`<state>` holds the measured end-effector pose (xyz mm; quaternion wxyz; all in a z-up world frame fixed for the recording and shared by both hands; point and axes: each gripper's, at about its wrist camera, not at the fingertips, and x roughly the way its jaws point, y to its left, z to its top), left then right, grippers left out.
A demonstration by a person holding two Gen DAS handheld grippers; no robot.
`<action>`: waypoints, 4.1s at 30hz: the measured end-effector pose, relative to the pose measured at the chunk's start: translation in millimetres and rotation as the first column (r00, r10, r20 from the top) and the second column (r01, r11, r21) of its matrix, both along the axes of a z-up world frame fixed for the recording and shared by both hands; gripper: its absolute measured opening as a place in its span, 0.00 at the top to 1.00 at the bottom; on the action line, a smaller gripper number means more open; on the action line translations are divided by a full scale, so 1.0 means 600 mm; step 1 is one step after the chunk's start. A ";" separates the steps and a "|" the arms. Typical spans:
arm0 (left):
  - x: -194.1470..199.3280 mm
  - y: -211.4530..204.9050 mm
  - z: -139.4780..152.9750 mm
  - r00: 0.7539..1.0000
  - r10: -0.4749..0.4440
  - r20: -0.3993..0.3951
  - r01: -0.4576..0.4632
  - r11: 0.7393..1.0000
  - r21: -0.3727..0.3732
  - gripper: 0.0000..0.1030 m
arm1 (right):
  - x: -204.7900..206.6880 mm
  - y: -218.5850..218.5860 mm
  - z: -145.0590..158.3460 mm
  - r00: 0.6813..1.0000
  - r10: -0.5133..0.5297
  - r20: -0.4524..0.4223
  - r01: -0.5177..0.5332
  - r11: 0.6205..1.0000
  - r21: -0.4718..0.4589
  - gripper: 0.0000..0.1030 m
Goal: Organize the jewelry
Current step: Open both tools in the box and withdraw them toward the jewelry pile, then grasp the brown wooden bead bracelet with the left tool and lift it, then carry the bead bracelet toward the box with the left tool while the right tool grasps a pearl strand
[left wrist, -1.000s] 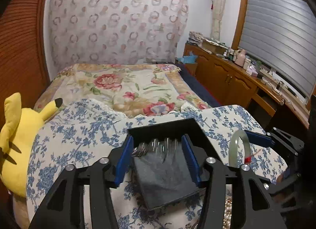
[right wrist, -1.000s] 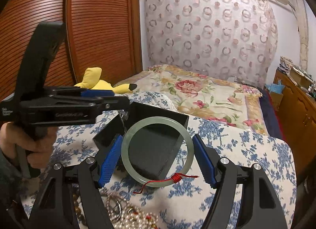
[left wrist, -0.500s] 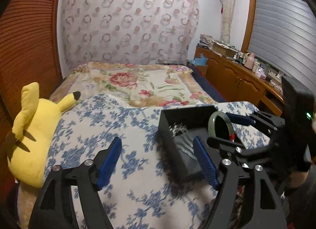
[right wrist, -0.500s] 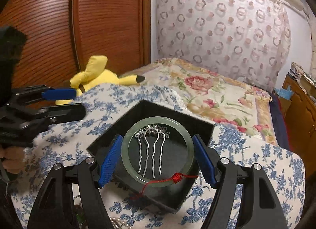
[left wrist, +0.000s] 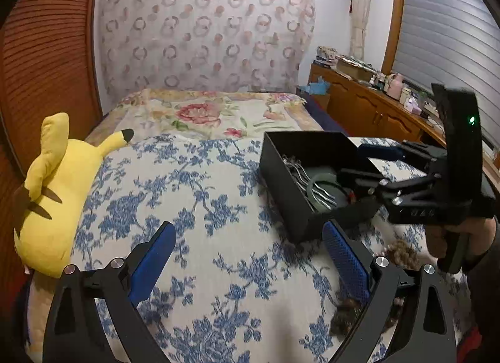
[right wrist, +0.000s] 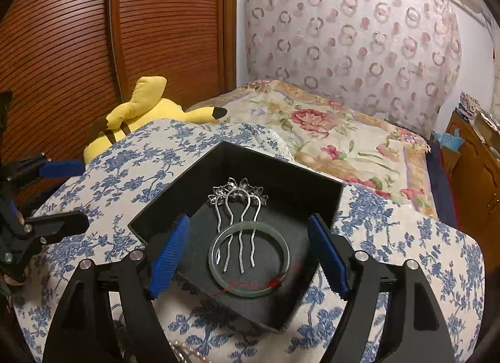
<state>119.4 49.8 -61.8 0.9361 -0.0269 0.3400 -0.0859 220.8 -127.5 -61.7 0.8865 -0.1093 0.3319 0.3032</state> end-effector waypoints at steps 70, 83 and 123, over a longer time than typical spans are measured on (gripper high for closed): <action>-0.053 -0.110 -0.060 0.945 -0.191 -0.265 0.217 0.973 0.073 0.71 | -0.256 -0.200 -0.074 0.987 -0.087 -0.132 0.100 0.991 0.093 0.58; -0.044 -0.117 -0.069 0.951 -0.190 -0.245 0.215 0.973 0.080 0.86 | -0.254 -0.197 -0.078 0.986 -0.088 -0.139 0.101 0.991 0.086 0.58; -0.127 -0.047 0.077 0.992 -0.109 0.070 0.111 0.994 -0.018 0.86 | -0.207 -0.133 -0.063 0.990 -0.029 -0.135 0.028 1.000 -0.010 0.68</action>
